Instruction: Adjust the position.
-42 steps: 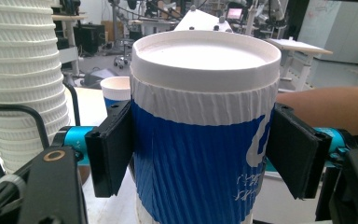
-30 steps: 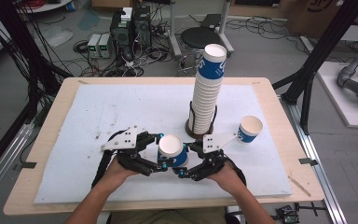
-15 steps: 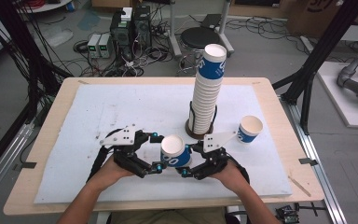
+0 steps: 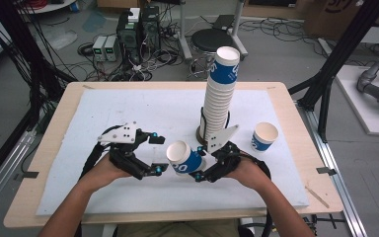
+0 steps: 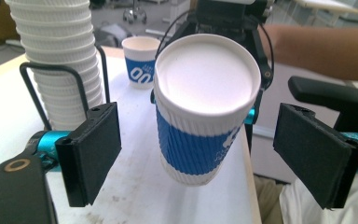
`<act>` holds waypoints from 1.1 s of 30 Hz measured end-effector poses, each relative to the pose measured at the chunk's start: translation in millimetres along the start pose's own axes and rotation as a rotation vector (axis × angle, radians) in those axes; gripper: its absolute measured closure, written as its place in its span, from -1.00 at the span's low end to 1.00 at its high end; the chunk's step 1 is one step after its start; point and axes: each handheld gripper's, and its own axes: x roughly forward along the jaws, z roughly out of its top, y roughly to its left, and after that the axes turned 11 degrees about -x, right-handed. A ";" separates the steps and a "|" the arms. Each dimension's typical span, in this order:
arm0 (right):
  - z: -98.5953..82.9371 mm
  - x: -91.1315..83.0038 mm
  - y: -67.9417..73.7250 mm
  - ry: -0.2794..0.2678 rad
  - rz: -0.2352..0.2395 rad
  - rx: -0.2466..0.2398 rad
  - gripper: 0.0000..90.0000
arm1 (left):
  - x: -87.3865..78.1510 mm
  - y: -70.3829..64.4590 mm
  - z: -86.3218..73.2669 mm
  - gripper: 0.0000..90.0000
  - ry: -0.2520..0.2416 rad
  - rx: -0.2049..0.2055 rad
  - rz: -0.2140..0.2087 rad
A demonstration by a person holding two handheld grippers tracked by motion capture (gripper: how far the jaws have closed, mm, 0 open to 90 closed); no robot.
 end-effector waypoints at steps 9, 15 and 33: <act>21.8 9.7 -3.7 0.213 0.045 -0.080 -0.21 | 7.3 1.6 5.4 -0.66 0.153 0.012 0.007; 34.0 13.8 -5.6 0.290 0.056 -0.104 -0.22 | 14.2 1.2 12.0 -0.65 0.250 0.029 0.009; 44.2 23.1 -4.1 0.394 0.083 -0.116 -0.23 | 33.6 3.2 16.9 -0.52 0.402 0.018 -0.009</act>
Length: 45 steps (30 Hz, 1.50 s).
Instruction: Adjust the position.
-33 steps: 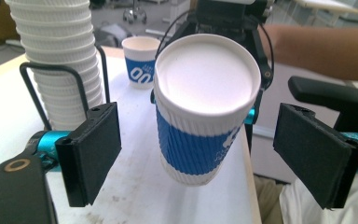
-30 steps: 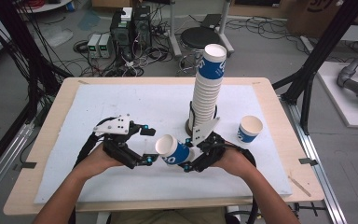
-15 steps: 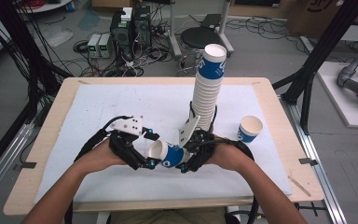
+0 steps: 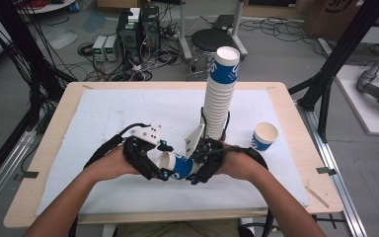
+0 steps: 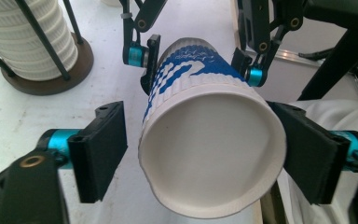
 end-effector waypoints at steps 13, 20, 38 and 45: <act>-2.4 -1.4 3.1 0.022 -0.002 -0.003 -0.33 | 2.3 0.7 -2.1 -0.30 -0.003 0.040 -0.016; -11.8 -4.4 4.5 -0.114 -0.037 0.013 -0.64 | 1.6 2.6 -11.5 -0.31 -0.063 0.049 -0.011; -70.0 -15.8 13.4 -0.623 -0.146 0.200 -0.67 | -9.1 11.5 -45.8 -0.32 -0.334 0.027 -0.017; -84.0 -4.9 19.6 -0.730 -0.166 0.237 -0.68 | -6.2 11.3 -52.3 -0.32 -0.393 0.036 -0.042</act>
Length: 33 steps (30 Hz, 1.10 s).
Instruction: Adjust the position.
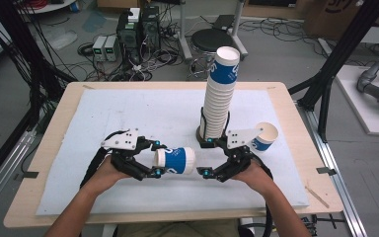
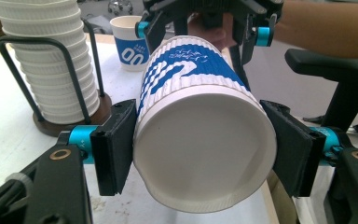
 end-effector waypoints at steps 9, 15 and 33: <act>-16.1 8.9 1.5 -0.041 0.022 0.047 -0.70 | 1.5 0.0 -6.6 -0.32 -0.051 -0.007 -0.027; -17.4 12.2 2.2 -0.052 0.038 0.062 -0.70 | 2.2 0.0 -7.7 -0.32 -0.063 -0.004 -0.053; -16.2 27.2 7.1 -0.068 0.113 0.067 -0.70 | 8.5 -0.5 -7.6 -0.32 -0.101 -0.017 -0.119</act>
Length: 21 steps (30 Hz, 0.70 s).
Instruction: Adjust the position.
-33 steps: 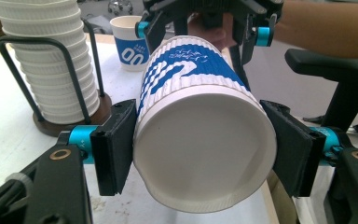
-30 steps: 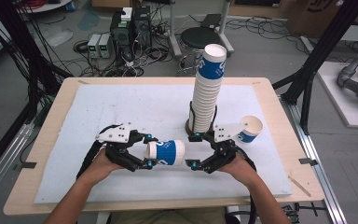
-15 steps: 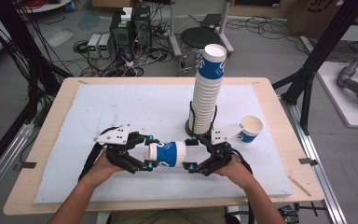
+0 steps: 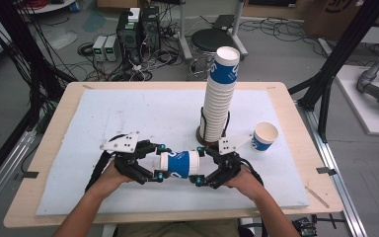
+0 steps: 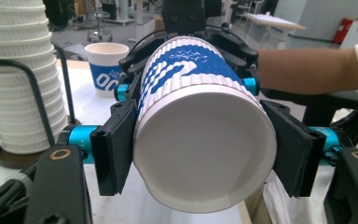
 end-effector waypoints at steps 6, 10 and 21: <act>0.5 -0.4 0.5 -0.010 0.018 -0.019 -0.56 | 0.3 0.6 -0.3 -0.32 0.004 0.003 -0.011; 0.7 -1.4 0.7 0.001 0.024 -0.028 -0.51 | 0.7 0.8 -0.9 -0.31 0.009 0.010 -0.013; 2.2 -5.6 0.9 -0.002 0.016 -0.042 -0.36 | 2.0 1.5 -3.2 -0.30 0.019 0.009 -0.002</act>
